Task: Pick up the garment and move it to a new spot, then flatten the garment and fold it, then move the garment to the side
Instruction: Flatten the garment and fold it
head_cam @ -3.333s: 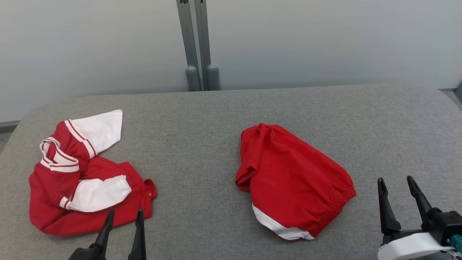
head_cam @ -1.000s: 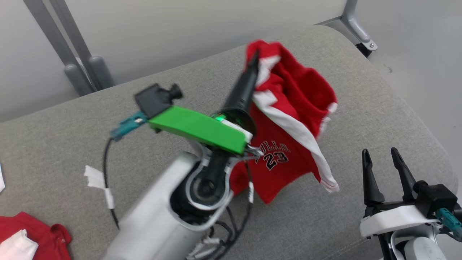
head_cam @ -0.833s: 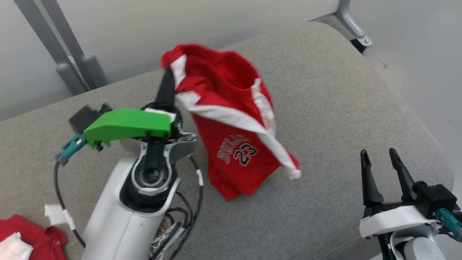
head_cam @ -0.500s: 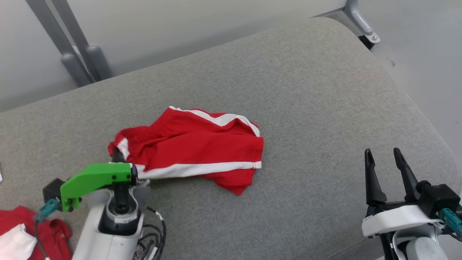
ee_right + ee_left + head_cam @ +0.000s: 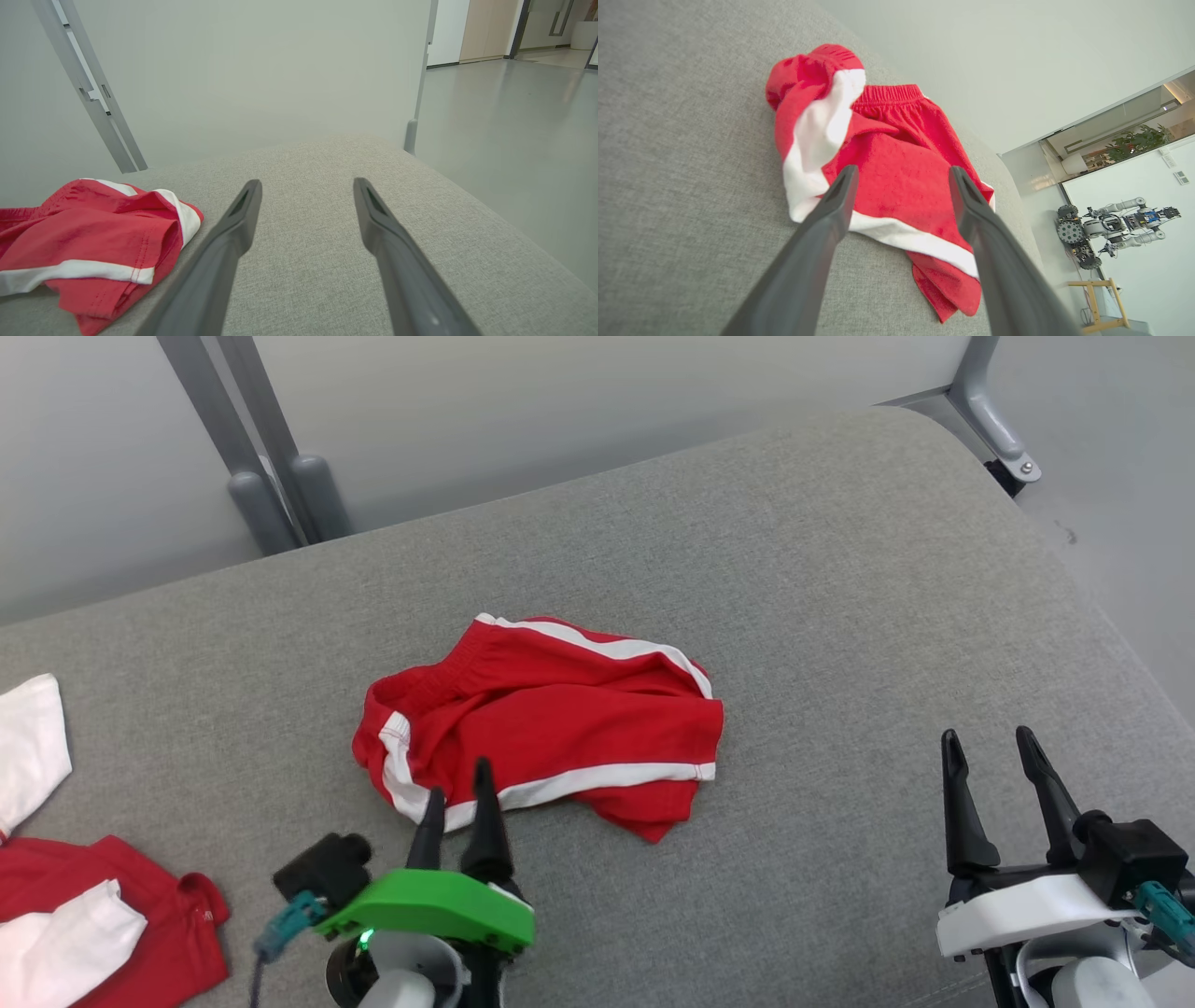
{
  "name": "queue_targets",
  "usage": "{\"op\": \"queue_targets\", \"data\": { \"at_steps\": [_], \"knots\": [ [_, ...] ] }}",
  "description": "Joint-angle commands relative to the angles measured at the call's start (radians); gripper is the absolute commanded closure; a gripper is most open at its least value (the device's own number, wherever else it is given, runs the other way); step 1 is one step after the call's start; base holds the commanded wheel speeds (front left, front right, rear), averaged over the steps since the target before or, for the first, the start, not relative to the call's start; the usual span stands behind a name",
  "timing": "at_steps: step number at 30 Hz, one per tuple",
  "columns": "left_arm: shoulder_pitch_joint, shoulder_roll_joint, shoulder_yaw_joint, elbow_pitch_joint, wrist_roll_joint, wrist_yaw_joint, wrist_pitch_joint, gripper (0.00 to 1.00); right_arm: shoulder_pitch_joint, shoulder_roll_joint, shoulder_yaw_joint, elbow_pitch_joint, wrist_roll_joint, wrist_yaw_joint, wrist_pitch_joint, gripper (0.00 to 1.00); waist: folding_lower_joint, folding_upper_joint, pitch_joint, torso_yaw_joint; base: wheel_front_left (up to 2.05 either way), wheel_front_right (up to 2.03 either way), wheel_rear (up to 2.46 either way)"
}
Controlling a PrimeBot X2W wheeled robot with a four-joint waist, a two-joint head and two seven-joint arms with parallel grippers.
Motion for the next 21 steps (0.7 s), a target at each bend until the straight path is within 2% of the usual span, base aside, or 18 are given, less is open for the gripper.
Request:
{"op": "queue_targets", "data": {
  "at_steps": [1,4,7,11,17,21],
  "knots": [
    [0.004,0.038,-0.042,-0.040,0.112,-0.005,0.000,0.00,0.015,-0.005,-0.002,-0.001,-0.002,0.000,-0.003,0.00,0.0000,0.0000,-0.008,0.007,0.00,0.00,0.00],
    [-0.017,0.069,-0.185,-0.115,0.297,-0.027,0.006,0.00,0.010,-0.005,0.005,-0.004,-0.004,0.000,-0.003,0.00,0.0000,0.0000,-0.002,0.006,0.00,0.00,0.00],
    [-0.085,0.083,-0.274,-0.108,0.405,-0.021,0.036,0.00,-0.011,-0.004,0.017,-0.008,-0.002,0.000,-0.003,0.00,0.0000,0.0000,0.020,-0.003,0.00,0.00,0.00],
    [-0.189,0.053,-0.358,-0.011,0.475,-0.027,0.101,0.00,-0.033,-0.003,0.038,-0.009,0.007,0.000,-0.003,0.00,0.0000,0.0000,0.057,-0.037,0.00,0.00,0.00],
    [-0.319,0.027,-0.465,0.214,0.542,-0.067,0.203,0.00,-0.052,0.001,0.035,0.000,0.018,0.000,-0.003,0.00,0.0000,0.0000,0.098,-0.103,0.00,0.00,0.00],
    [-0.378,0.018,-0.485,0.334,0.569,-0.054,0.220,0.00,-0.053,0.003,0.026,0.002,0.039,0.000,-0.003,0.00,0.0000,0.0000,0.122,-0.137,0.00,0.00,0.00]
  ]
}}
